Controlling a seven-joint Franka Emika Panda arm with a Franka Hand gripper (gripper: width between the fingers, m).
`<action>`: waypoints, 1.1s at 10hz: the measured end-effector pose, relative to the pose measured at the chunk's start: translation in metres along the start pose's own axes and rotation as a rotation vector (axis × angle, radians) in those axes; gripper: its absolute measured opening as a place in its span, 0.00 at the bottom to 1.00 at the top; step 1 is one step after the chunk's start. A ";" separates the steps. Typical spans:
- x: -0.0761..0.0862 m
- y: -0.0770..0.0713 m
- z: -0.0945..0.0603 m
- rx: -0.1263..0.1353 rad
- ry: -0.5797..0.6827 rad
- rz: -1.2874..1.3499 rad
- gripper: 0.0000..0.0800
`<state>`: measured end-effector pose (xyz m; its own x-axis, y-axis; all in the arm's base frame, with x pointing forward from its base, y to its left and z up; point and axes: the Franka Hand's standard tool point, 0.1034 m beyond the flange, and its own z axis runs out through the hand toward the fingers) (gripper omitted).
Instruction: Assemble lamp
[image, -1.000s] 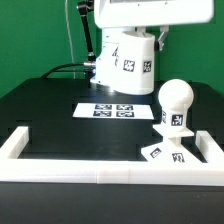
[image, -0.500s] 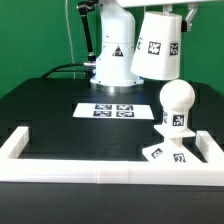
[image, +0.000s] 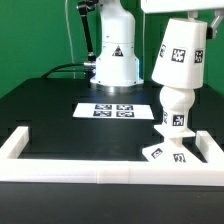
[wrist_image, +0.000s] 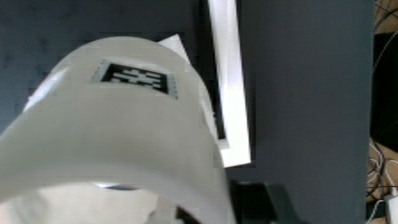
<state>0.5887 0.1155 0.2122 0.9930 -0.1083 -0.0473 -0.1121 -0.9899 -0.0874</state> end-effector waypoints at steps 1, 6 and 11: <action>0.003 0.001 0.008 -0.005 0.007 -0.006 0.06; 0.008 0.005 0.049 -0.024 0.023 -0.033 0.06; 0.009 0.009 0.067 -0.033 0.027 -0.060 0.06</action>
Offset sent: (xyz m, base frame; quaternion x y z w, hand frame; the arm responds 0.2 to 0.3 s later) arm 0.0050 0.0062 -0.0258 -0.0095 0.0270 -0.0396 0.9988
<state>0.5938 0.1118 0.1440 0.9986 -0.0507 -0.0156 -0.0515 -0.9971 -0.0560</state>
